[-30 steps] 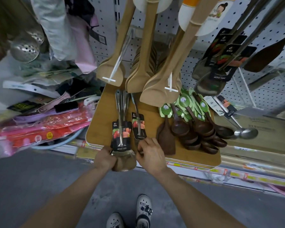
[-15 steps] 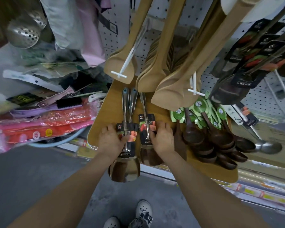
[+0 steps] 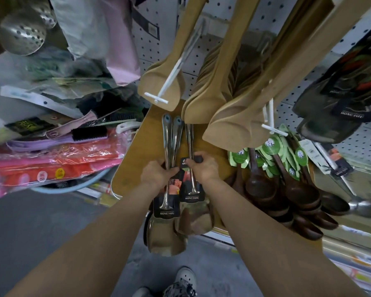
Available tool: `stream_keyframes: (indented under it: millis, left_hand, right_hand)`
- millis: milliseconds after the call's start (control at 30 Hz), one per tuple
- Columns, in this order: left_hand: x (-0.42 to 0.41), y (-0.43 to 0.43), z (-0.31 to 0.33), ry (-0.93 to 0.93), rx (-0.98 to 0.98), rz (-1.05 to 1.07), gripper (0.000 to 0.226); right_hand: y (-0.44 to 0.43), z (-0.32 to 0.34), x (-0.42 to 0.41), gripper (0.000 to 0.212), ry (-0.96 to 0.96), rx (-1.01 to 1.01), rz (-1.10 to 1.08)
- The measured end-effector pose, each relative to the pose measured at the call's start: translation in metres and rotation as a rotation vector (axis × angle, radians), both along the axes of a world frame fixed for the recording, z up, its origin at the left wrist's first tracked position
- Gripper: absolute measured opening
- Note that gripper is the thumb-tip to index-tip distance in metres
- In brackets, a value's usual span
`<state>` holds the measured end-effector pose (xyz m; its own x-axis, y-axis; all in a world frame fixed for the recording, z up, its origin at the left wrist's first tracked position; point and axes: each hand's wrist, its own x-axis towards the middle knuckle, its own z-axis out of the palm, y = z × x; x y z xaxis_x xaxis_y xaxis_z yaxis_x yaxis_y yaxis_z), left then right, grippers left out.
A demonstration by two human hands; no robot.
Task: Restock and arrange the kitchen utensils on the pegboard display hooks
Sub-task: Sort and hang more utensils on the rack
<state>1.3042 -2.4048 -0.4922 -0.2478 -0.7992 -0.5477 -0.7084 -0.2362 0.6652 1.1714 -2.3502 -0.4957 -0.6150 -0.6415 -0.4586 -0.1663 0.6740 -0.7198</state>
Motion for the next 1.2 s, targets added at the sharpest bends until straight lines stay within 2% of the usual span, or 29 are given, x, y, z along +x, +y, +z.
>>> stream_keyframes:
  millis: [100, 200, 433, 567, 700, 833, 933, 1033, 1200]
  left_hand:
    - [0.011, 0.014, 0.005, 0.097, 0.02, 0.05, 0.017]
    - [0.022, 0.028, 0.011, 0.17, 0.007, 0.082, 0.016]
    - [0.054, 0.069, 0.029, 0.267, 0.089, 0.178, 0.005]
    - [0.073, 0.101, 0.045, 0.34, 0.057, 0.187, 0.002]
    - [0.098, 0.138, 0.065, 0.357, 0.047, 0.173, 0.015]
    - [0.129, 0.175, 0.093, 0.36, -0.002, 0.116, 0.013]
    - [0.151, 0.198, 0.118, 0.367, -0.039, 0.072, 0.015]
    - [0.168, 0.223, 0.152, 0.417, -0.097, 0.036, 0.005]
    - [0.179, 0.255, 0.209, 0.522, -0.201, -0.108, 0.007]
  right_hand:
    - [0.01, -0.004, 0.004, 0.029, -0.095, -0.049, 0.001]
    - [0.024, -0.004, 0.009, 0.015, -0.169, -0.087, -0.017]
    - [0.066, -0.002, 0.033, 0.01, -0.267, -0.147, -0.059]
    - [0.102, 0.015, 0.051, 0.016, -0.28, -0.145, -0.059]
    - [0.142, 0.045, 0.074, 0.011, -0.272, -0.162, -0.048]
    - [0.185, 0.078, 0.108, 0.016, -0.282, -0.192, -0.058]
    - [0.213, 0.103, 0.129, 0.019, -0.277, -0.263, -0.057]
    - [0.24, 0.134, 0.145, 0.015, -0.26, -0.321, -0.048]
    - [0.279, 0.189, 0.158, 0.029, -0.239, -0.442, -0.024]
